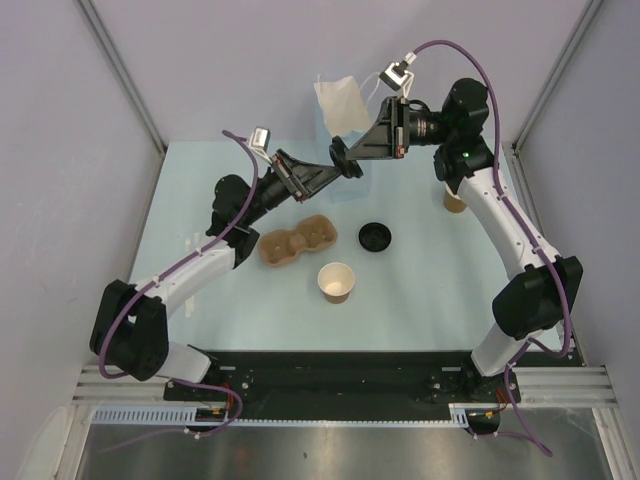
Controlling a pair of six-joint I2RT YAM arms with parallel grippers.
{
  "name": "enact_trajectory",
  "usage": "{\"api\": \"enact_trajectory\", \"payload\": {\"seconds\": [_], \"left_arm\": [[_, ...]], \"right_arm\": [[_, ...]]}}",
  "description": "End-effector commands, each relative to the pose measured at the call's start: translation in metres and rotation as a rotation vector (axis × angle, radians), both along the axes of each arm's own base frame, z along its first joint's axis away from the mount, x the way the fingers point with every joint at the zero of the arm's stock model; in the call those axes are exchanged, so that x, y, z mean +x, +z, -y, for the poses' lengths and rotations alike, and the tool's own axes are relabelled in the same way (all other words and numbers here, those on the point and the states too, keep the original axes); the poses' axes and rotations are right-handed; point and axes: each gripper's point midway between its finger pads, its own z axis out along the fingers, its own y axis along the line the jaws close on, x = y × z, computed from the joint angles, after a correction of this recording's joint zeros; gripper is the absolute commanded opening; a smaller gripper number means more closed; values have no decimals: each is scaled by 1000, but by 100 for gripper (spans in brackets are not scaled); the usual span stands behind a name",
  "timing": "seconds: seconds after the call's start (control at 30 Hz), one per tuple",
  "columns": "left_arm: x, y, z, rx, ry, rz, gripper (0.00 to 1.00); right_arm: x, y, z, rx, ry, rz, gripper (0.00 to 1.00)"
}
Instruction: Pack the takeout coffee
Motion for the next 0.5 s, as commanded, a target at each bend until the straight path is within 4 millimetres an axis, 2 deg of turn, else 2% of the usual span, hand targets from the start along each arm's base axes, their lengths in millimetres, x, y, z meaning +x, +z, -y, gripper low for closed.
{"api": "enact_trajectory", "payload": {"seconds": [0.0, 0.17, 0.47], "left_arm": [[1, 16, -6, -45, 14, 56, 35], [-4, 26, -6, -71, -1, 90, 31], [-11, 34, -10, -90, -5, 124, 28]], "right_arm": [[-10, 16, -1, 23, 18, 64, 0], [-11, 8, -4, 15, 30, 38, 0], [-13, 8, -6, 16, 41, 24, 0]]}}
